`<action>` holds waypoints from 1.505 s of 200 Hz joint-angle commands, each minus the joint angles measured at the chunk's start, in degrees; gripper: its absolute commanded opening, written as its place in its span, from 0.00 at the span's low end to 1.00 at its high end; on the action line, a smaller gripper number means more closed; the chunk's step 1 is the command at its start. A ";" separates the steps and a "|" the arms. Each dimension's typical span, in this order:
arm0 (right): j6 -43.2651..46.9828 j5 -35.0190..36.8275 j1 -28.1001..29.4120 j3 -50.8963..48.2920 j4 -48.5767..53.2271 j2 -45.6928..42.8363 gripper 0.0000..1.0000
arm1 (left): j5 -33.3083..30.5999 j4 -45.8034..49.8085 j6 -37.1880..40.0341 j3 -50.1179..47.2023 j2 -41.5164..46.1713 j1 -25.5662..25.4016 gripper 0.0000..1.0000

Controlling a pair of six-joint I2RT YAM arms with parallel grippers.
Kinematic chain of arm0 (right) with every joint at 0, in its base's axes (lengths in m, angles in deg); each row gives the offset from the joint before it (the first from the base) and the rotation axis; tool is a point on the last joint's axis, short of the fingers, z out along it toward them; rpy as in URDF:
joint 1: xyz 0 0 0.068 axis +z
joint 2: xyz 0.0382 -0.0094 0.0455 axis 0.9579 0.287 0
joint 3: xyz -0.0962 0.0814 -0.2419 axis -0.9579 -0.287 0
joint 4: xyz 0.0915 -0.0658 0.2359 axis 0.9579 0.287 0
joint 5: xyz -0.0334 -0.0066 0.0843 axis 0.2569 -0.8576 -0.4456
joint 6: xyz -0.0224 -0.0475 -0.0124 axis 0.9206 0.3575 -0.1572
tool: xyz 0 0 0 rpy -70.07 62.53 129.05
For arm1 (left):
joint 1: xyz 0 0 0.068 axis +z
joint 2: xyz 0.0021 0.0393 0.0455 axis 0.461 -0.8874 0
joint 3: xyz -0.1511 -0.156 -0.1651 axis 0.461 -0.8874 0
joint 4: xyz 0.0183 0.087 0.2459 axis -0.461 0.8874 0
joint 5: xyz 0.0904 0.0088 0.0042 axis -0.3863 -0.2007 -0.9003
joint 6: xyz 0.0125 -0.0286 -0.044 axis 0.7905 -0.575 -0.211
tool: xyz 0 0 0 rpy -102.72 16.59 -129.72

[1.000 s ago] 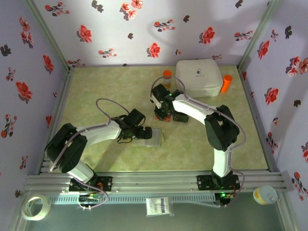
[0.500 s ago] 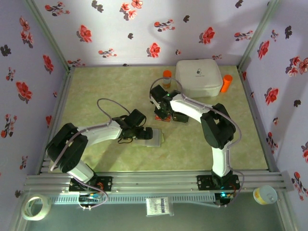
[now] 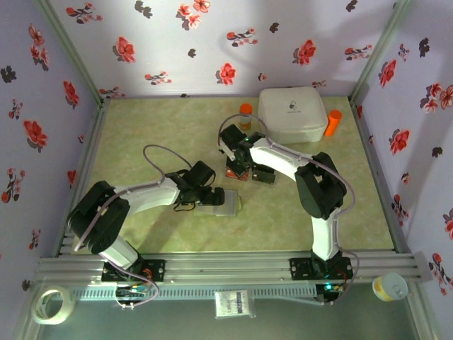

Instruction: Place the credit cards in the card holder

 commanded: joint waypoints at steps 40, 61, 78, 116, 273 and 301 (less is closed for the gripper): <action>2.12 -2.50 0.49 1.27 1.68 -0.14 0.20 | -0.19 0.37 -0.07 0.54 -1.04 -0.76 1.00; 2.45 -2.21 0.41 1.50 1.76 0.59 0.27 | -0.15 0.24 -0.07 0.47 -1.06 -0.80 1.00; 2.56 -2.37 0.39 1.72 1.69 1.11 0.29 | -0.16 0.20 -0.01 0.46 -1.19 -0.81 1.00; 2.47 -3.76 0.49 1.96 1.69 2.01 0.28 | -0.12 0.16 -0.14 0.39 -1.24 -0.89 1.00; 5.21 -7.98 0.49 3.86 4.61 -2.78 0.00 | 0.03 -0.32 -0.59 0.47 -1.29 -0.98 1.00; 4.81 -8.77 0.49 3.94 5.41 -4.90 0.00 | 0.13 -0.22 -0.76 0.68 -0.82 -0.96 1.00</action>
